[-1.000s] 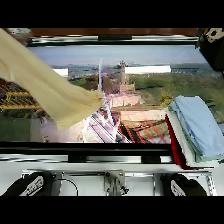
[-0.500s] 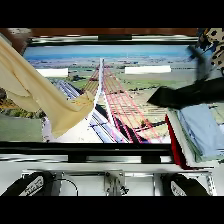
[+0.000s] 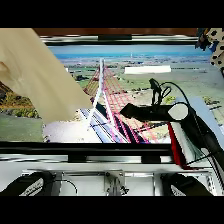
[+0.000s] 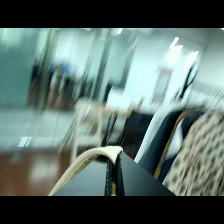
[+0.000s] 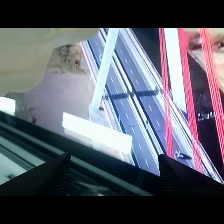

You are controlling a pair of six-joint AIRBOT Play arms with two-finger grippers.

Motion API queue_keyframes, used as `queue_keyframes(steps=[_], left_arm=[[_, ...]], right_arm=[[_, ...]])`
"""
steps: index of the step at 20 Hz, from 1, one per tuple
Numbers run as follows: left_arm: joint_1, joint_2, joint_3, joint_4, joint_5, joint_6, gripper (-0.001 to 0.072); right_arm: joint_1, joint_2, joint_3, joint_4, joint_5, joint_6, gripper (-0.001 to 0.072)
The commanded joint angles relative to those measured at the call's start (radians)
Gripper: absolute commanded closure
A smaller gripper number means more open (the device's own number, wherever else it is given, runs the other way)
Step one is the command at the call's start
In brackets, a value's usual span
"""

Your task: Fold the shirts.

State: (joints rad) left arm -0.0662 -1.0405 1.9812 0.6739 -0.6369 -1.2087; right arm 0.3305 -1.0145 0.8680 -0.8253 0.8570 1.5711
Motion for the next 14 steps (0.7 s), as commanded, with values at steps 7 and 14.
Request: queue_keyframes(steps=[7,14], left_arm=[[-0.348,-0.043,0.003,0.02,0.11,0.343,0.0672],[-0.256,-0.085,-0.003,0.621,-0.532,-0.063,0.0673]], right_arm=[[-0.328,0.0,0.35,0.005,0.315,-0.113,0.0043],[-0.178,-0.001,0.139,-0.172,0.522,-0.053,0.0042]])
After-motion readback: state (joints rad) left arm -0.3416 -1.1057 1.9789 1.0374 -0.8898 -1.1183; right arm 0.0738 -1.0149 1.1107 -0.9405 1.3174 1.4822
